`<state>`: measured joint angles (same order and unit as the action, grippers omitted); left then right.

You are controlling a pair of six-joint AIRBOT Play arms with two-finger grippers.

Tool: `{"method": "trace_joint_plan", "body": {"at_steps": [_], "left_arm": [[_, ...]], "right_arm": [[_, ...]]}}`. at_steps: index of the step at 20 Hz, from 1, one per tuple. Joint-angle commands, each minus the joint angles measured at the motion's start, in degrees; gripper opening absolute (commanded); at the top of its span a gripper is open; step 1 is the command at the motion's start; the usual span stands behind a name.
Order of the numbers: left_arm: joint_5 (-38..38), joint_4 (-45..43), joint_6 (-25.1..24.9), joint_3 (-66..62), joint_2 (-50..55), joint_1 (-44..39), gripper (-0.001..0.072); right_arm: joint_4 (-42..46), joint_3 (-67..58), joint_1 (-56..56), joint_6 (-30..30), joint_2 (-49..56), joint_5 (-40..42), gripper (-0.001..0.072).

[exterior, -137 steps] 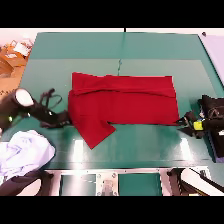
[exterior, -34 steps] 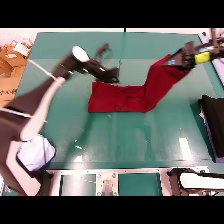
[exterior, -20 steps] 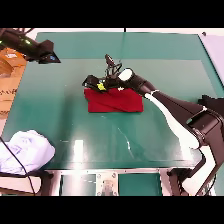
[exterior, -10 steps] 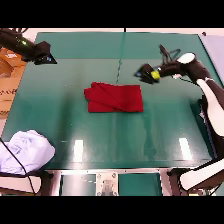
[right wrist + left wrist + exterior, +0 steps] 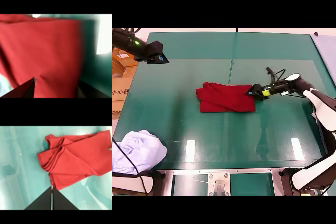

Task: Fold the shirts.

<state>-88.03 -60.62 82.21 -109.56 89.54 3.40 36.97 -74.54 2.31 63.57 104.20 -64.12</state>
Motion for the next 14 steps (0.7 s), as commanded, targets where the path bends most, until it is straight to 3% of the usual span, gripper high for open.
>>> {"method": "trace_joint_plan", "body": {"at_steps": [1, 2, 3, 7, 12, 14], "left_arm": [[0.1, 0.0, 0.2, 0.0, 0.0, 0.0, 0.0026], [0.1, 0.0, 0.2, 0.0, 0.0, 0.0, 0.0026], [0.0, 0.0, 0.2, 0.0, 0.0, 0.0, 0.0026], [-0.9, 0.0, 0.2, 0.0, 0.0, 0.0, 0.0026], [-1.3, 0.0, 0.2, 0.0, 0.0, 0.0, 0.0026], [-1.9, 0.0, 0.2, 0.0, 0.0, 0.0, 0.0026]], "right_arm": [[-4.6, 0.3, -5.5, -2.3, 1.4, 1.6, 0.0486], [-6.3, -0.9, -6.7, -2.4, 1.3, 0.7, 0.0103], [-8.0, -2.5, -7.3, -2.3, 0.8, -0.1, 0.0018], [-11.5, -13.2, -6.0, 3.4, -6.2, -1.6, 0.0016], [-9.0, -27.6, 6.0, 20.2, -14.0, -2.4, 0.0016], [-8.6, -29.4, 12.5, 23.5, -15.0, -3.3, 0.0016]]}}
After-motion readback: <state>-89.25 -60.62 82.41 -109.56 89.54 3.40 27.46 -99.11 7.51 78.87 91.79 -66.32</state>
